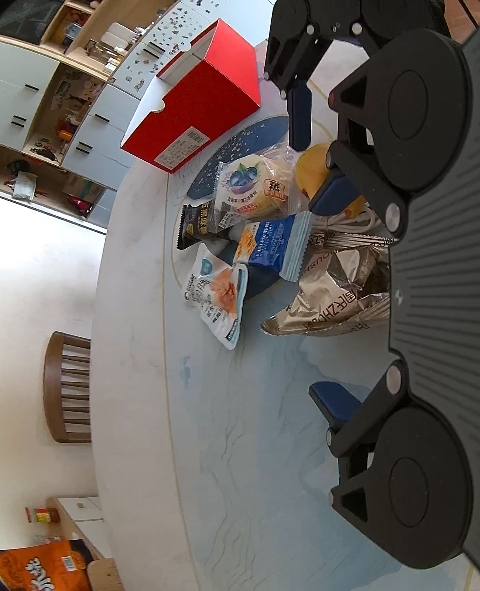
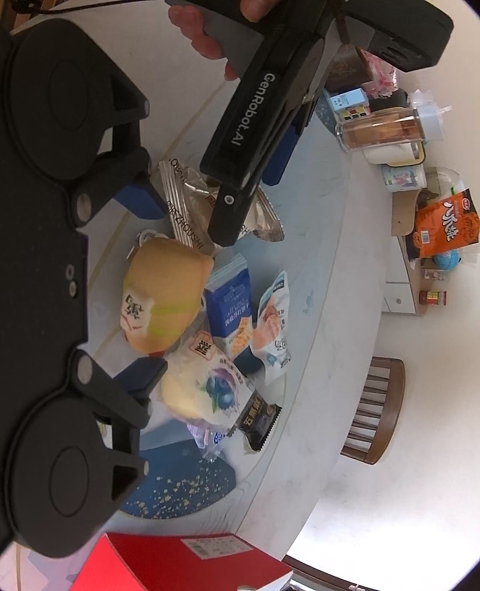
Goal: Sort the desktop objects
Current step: 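Grasp the silver foil bag with the left gripper while the right gripper grasps the yellow bun, then carry the foil bag and yellow bun over the red shoebox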
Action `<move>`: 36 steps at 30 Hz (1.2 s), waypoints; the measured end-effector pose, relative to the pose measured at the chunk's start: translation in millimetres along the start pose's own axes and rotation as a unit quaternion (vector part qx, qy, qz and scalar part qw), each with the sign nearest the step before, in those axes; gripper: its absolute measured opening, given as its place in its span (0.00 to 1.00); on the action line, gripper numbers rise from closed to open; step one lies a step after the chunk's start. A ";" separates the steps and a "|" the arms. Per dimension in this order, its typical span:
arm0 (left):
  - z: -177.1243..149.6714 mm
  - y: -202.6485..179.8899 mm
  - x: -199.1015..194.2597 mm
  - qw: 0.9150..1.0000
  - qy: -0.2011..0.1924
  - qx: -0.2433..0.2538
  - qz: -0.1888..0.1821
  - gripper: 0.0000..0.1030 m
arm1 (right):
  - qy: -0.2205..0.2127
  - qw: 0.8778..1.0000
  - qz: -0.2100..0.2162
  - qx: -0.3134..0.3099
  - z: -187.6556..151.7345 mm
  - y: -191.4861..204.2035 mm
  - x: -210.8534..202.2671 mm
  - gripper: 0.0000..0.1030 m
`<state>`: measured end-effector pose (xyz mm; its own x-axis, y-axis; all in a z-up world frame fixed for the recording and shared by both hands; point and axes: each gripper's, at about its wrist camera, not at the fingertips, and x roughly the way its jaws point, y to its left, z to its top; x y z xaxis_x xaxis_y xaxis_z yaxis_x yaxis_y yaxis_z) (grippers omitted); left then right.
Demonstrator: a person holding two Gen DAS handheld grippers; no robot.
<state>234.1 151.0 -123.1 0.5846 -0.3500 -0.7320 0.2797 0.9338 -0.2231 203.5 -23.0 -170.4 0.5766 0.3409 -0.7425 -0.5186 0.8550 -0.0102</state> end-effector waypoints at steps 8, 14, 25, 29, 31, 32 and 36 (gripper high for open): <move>-3.3 2.6 8.7 1.000 0.012 -0.015 -0.018 0.70 | 0.004 1.000 -0.011 -0.016 0.2 3.1 7.4 0.71; -7.2 3.3 10.0 0.999 0.019 -0.019 -0.023 0.50 | 0.005 1.000 -0.018 -0.020 0.9 1.6 7.2 0.65; -9.8 4.2 2.1 0.999 0.021 -0.033 -0.017 0.40 | -0.002 1.000 -0.023 -0.016 3.5 -2.0 -4.8 0.60; -10.7 6.9 -3.2 0.998 0.019 -0.049 -0.023 0.40 | -0.007 1.000 -0.023 -0.014 5.0 -3.9 -12.6 0.59; -11.3 6.5 -7.6 0.998 0.016 -0.051 -0.023 0.40 | -0.009 1.000 -0.023 -0.013 5.3 -4.8 -16.0 0.59; -11.7 6.3 -9.9 0.998 0.015 -0.052 -0.022 0.40 | -0.010 1.000 -0.022 -0.012 5.0 -5.2 -17.8 0.59; -14.8 8.0 -18.8 0.998 0.012 -0.062 -0.019 0.40 | -0.011 1.000 -0.022 -0.006 2.8 -6.7 -22.4 0.59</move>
<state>214.1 166.2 -120.7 0.5558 -0.3846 -0.7370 0.2046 0.9225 -0.3272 195.9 -35.3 -151.8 0.6124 0.3126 -0.7262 -0.4999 0.8647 -0.0494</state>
